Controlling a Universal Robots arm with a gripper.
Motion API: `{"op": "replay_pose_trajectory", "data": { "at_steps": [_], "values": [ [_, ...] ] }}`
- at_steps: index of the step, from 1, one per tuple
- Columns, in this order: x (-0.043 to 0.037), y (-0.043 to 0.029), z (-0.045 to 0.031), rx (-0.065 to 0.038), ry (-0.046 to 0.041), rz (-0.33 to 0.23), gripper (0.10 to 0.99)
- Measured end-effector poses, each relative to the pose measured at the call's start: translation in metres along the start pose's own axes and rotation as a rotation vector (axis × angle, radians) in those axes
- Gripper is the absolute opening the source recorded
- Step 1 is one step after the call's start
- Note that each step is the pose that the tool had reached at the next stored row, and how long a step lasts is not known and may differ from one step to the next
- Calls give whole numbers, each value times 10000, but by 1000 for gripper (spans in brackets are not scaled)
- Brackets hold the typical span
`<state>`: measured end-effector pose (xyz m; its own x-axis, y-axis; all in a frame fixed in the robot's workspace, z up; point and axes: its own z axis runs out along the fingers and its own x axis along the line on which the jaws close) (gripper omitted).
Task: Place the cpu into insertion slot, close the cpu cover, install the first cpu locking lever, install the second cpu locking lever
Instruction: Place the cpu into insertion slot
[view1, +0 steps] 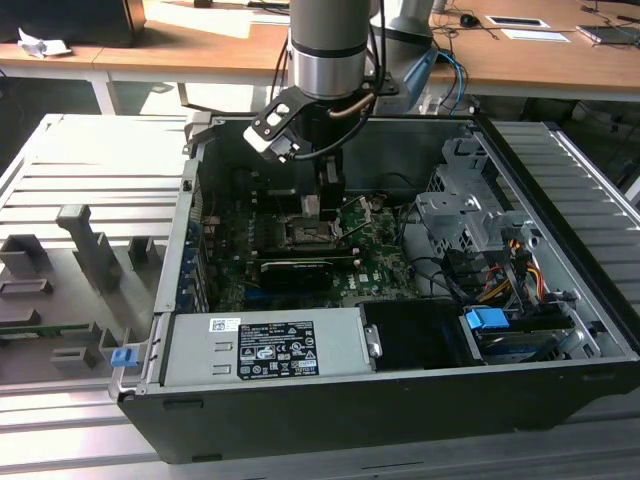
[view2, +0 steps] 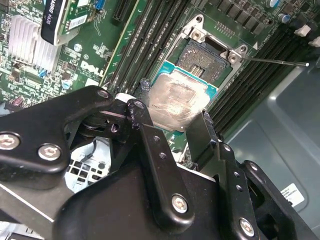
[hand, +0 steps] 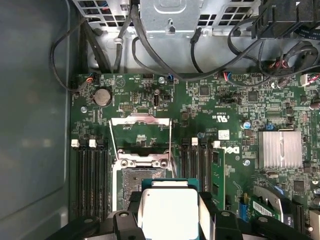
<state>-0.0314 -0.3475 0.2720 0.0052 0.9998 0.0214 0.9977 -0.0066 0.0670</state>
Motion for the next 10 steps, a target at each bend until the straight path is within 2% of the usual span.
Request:
{"op": "replay_pose_trajectory", "data": {
  "at_steps": [3, 5, 6, 10],
  "values": [
    [5, -4, 50, 17, 2, 0, 533],
    [4, -9, 118, 29, 5, -39, 533],
    [17, -9, 133, 39, -19, -46, 533],
    [62, -12, 201, 62, -17, -161, 533]
  ]
}}
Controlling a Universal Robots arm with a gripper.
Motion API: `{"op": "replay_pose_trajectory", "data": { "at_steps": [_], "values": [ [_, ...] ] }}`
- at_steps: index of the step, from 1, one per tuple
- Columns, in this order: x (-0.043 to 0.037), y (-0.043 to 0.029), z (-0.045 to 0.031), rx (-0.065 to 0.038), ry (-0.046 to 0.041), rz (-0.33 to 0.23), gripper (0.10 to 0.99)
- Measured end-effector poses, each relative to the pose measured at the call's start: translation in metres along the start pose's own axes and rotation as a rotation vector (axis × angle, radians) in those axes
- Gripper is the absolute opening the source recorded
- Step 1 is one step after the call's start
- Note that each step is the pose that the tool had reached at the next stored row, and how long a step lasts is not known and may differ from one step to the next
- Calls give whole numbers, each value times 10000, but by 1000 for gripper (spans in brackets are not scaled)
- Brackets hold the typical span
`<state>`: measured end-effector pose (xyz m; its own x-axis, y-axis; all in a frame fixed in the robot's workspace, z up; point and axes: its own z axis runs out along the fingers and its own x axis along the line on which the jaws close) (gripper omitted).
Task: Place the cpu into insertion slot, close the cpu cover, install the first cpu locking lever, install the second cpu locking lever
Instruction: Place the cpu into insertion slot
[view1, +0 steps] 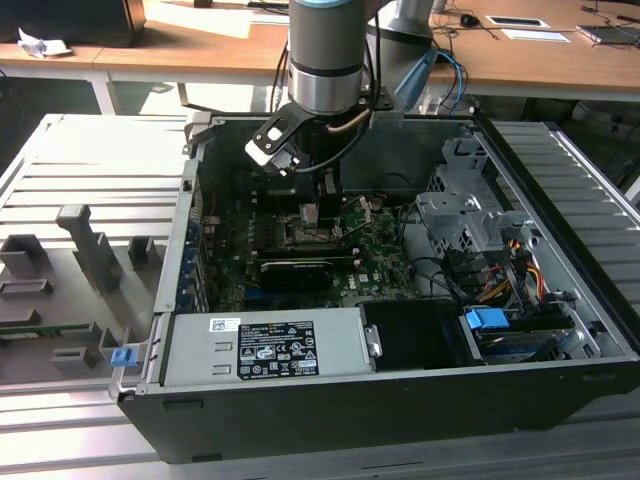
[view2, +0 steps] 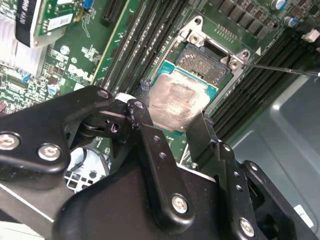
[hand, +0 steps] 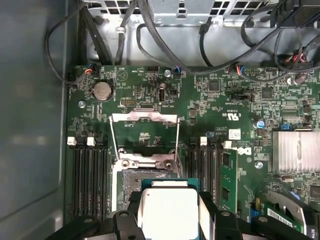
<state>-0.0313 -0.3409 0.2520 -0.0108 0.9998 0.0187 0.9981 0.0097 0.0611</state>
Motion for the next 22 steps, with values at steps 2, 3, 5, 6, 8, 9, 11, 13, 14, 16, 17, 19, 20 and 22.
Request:
{"op": "replay_pose_trajectory", "data": {
  "at_steps": [2, 3, 5, 6, 8, 9, 11, 13, 14, 16, 17, 19, 20, 22],
  "values": [
    [35, -2, 41, 0, 0, 0, 533],
    [42, -4, 57, -1, 2, 0, 533],
    [61, -16, 116, 0, 14, -29, 533],
    [69, -38, 140, 1, 18, -55, 533],
    [77, -73, 163, 1, 19, -63, 533],
    [81, -78, 171, 2, 19, -64, 533],
    [106, -91, 199, 1, 19, -66, 533],
    [132, -97, 218, 1, 20, -68, 533],
    [143, -101, 227, 1, 19, -69, 533],
    [161, -108, 272, 1, 20, -65, 533],
    [161, -109, 290, 0, 15, 11, 533],
    [163, -112, 328, -2, 11, 71, 533],
    [164, -113, 342, -2, 11, 70, 533],
    [170, -109, 369, -1, 11, 71, 533]
  ]
}}
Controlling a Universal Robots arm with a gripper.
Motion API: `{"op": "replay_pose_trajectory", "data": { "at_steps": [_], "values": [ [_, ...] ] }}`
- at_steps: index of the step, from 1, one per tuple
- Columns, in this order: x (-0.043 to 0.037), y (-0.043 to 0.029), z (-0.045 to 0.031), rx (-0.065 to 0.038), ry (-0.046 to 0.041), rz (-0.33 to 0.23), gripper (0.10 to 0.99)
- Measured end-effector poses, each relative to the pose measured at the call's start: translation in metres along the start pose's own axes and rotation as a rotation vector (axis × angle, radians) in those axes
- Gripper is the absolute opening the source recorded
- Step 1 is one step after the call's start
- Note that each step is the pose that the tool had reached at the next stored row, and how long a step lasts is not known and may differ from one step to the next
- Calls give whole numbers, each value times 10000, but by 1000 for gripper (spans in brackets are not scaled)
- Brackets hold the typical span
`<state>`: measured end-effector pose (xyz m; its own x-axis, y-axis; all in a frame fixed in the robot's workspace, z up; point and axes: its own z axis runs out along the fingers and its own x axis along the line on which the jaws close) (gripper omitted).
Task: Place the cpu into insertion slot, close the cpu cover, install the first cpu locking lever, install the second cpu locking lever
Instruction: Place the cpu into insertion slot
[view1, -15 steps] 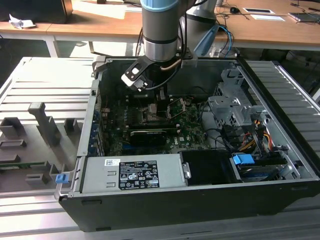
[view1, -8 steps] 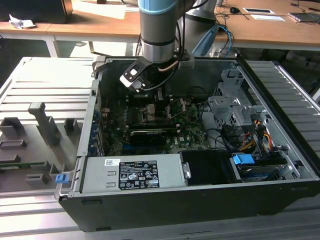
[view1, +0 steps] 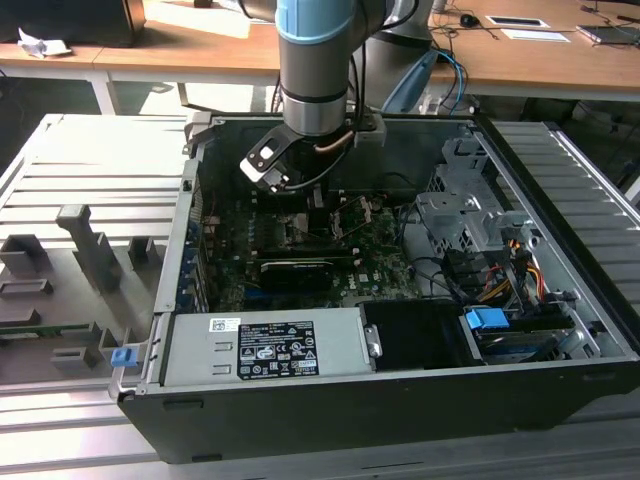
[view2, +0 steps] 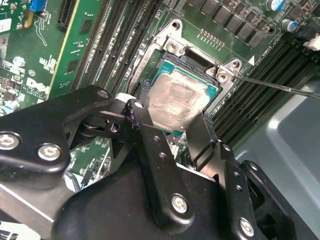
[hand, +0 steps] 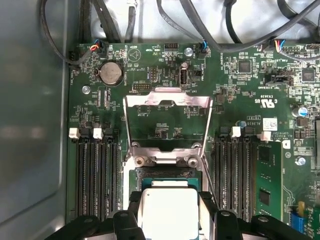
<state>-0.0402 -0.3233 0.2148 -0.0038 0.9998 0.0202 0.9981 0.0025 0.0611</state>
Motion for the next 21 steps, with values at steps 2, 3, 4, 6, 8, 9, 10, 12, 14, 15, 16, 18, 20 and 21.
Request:
{"op": "replay_pose_trajectory", "data": {
  "at_steps": [2, 3, 4, 6, 8, 9, 10, 12, 14, 15, 16, 18, 20, 21],
  "values": [
    [5, 2, 28, 0, -2, -2, 533],
    [5, 3, 32, 1, -3, -2, 533],
    [5, 4, 37, 0, -3, 10, 533],
    [5, 8, 50, -2, -7, 93, 533],
    [5, 8, 60, -2, -8, 97, 533],
    [5, 8, 65, -2, -7, 97, 533],
    [6, 8, 70, -2, -7, 98, 533],
    [19, 8, 89, -2, -8, 97, 533],
    [30, 9, 107, -3, -6, 98, 533],
    [31, 9, 112, -3, -7, 97, 533],
    [32, 9, 120, -2, -8, 97, 533],
    [31, 7, 141, -1, -11, 97, 533],
    [32, 7, 143, -1, -11, 98, 533],
    [32, 7, 144, -1, -9, 97, 533]
  ]
}}
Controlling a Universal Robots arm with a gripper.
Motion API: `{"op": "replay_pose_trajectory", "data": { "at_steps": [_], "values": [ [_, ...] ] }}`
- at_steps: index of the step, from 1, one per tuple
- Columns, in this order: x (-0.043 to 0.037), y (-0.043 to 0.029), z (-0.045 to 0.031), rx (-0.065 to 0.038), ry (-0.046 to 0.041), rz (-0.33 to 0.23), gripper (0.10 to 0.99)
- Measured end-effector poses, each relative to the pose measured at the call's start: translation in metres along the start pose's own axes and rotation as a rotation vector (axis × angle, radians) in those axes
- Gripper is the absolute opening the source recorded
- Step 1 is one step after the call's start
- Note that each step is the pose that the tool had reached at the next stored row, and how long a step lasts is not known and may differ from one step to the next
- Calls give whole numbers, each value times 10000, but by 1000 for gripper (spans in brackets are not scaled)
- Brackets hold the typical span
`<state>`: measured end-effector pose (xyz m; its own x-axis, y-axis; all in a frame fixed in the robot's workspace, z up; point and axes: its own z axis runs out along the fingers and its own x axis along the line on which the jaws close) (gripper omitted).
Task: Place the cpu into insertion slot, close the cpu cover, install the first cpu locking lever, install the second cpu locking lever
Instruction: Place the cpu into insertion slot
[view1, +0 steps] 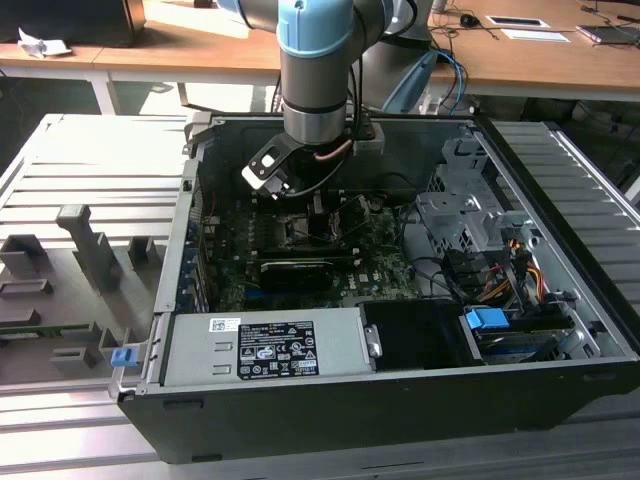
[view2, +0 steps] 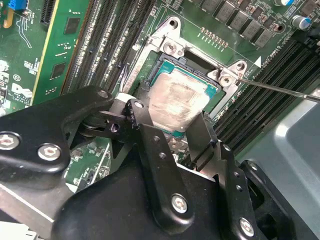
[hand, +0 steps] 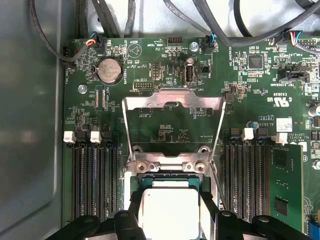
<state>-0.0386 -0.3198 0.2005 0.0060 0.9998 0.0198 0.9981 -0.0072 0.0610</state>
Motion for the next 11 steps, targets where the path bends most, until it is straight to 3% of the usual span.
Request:
{"op": "replay_pose_trajectory", "data": {
  "at_steps": [1, 2, 5, 8, 11],
  "values": [
    [1, 0, 3, -2, 6, 0, 545],
    [0, 0, 3, -1, 2, 0, 612],
    [1, 0, -2, 0, 1, 0, 612],
    [2, 4, -70, -1, 1, 1, 612],
    [3, 6, -105, 0, 0, 1, 286]
  ]
}}
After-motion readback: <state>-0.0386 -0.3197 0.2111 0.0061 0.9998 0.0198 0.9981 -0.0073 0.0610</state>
